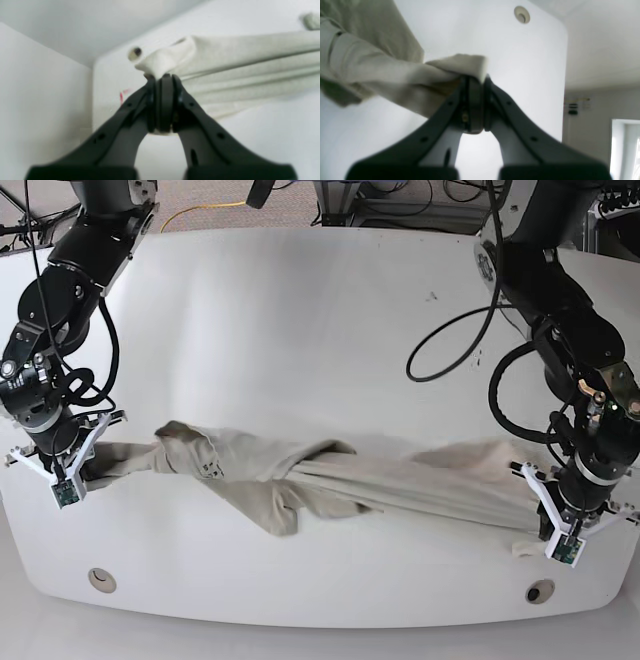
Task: Fold the T-shirt properly
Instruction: 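Drag the stretched shirt edge with both grippers and lay it down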
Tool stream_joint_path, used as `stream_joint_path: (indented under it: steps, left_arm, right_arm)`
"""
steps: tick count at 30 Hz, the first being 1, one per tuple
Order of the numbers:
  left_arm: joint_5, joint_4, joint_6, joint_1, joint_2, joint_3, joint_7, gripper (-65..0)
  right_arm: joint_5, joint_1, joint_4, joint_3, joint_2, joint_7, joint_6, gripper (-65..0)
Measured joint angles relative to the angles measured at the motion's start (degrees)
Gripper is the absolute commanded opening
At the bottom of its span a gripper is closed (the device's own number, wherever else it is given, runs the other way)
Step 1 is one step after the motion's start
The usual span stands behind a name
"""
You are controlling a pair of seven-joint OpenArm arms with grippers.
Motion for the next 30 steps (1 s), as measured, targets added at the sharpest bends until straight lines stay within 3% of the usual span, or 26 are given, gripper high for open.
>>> stream_joint_path:
  steps: [5,11,16,30]
  left_arm:
    - [0.2,0.2,0.2,4.6,-0.3,-0.1,-0.4,-65.0]
    - [-0.3,0.8,0.0,11.8,-0.1,-3.2,-0.3,-65.0]
    - [-0.2,0.8,0.0,17.1,-2.1,-5.6,-0.4,-65.0]
    - [-0.6,0.7,0.0,29.5,-5.6,-5.4,-0.9,-65.0]
  right_arm:
    - [0.4,-5.3,0.0,0.0,-1.3,0.5,-0.2,-65.0]
    - [0.6,-13.1,-0.3,3.3,-5.0,0.5,0.0,-65.0]
    - [0.8,-20.1,-0.7,4.2,-7.5,4.3,-0.1,-65.0]
    - [0.7,-27.6,-6.2,6.3,-10.6,5.1,0.0,-62.6]
